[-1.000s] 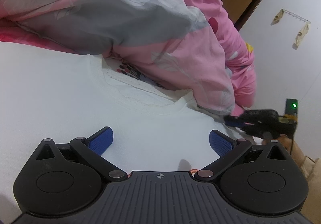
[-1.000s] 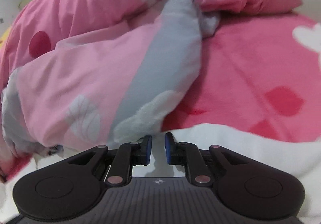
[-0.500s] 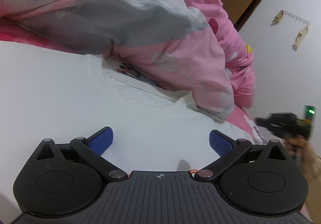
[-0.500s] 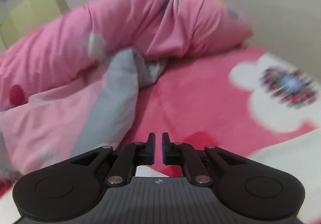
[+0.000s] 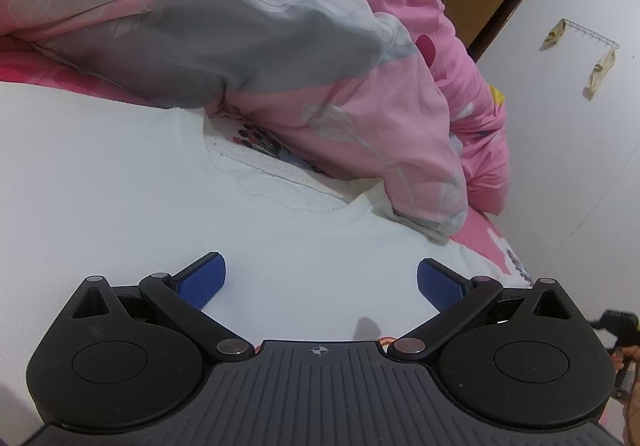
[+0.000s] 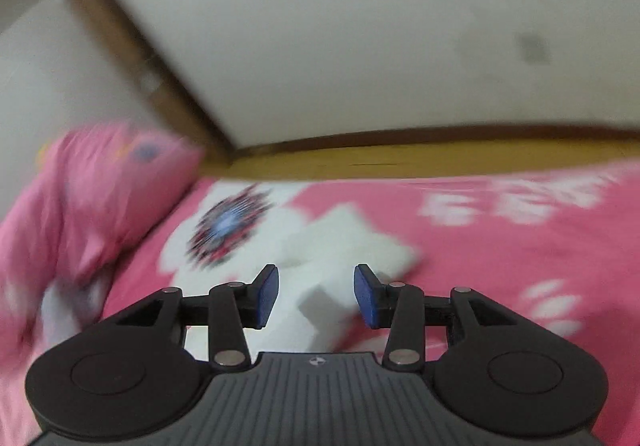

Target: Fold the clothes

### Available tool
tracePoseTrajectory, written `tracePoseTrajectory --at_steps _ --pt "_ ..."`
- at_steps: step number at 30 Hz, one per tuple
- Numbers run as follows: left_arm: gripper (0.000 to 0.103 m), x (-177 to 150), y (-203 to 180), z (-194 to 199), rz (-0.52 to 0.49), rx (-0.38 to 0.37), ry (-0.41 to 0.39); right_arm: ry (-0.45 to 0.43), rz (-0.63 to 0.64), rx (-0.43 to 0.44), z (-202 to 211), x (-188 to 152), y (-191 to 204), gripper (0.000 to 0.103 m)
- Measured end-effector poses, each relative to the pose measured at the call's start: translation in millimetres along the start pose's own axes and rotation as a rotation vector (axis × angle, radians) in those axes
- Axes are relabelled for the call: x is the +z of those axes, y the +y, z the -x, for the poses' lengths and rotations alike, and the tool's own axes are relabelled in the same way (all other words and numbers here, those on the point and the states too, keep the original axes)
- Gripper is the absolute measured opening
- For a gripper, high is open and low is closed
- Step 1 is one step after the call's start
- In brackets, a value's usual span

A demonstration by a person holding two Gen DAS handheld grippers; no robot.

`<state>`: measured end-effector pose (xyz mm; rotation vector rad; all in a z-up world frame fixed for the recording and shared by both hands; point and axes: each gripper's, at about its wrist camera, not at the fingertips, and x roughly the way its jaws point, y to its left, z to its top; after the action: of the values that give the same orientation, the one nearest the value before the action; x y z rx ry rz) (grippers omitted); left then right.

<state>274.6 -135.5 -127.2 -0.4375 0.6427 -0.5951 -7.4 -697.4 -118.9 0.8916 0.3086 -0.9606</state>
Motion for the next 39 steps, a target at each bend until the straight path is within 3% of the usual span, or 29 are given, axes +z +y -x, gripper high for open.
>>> tracePoseTrajectory --at_steps 4,7,9,11,12,13,17,23,26,31,39 --pt "0.103 0 0 0 -0.002 0.001 0.001 0.008 -0.017 -0.021 -8 3 -14 0.046" --pt "0.103 0 0 0 -0.002 0.001 0.001 0.032 0.0 -0.017 -19 3 -12 0.057" --pt "0.103 0 0 -1 -0.002 0.0 0.001 0.034 0.007 -0.029 -29 4 -7 0.057" --pt "0.103 0 0 0 -0.002 0.001 0.002 0.028 0.036 -0.029 -33 5 -2 0.045" --pt "0.103 0 0 0 -0.002 0.001 0.003 0.017 0.059 -0.022 -30 7 0 0.023" --pt "0.103 0 0 0 -0.001 0.001 0.003 0.01 0.081 -0.001 -29 9 5 0.009" --pt "0.103 0 0 -1 -0.001 0.0 0.003 -0.087 0.153 0.046 -4 27 32 0.009" --pt "0.103 0 0 -1 0.0 0.0 0.003 -0.322 0.323 0.262 92 50 115 0.009" --pt "0.103 3 0 5 0.009 -0.001 -0.004 -0.347 0.42 0.392 133 41 163 0.009" --pt "0.103 11 0 18 0.03 -0.003 -0.019 -0.289 0.567 0.586 175 -4 234 0.009" --pt "0.103 23 -1 42 0.066 -0.009 -0.045 -0.074 0.658 0.868 212 -102 324 0.009"
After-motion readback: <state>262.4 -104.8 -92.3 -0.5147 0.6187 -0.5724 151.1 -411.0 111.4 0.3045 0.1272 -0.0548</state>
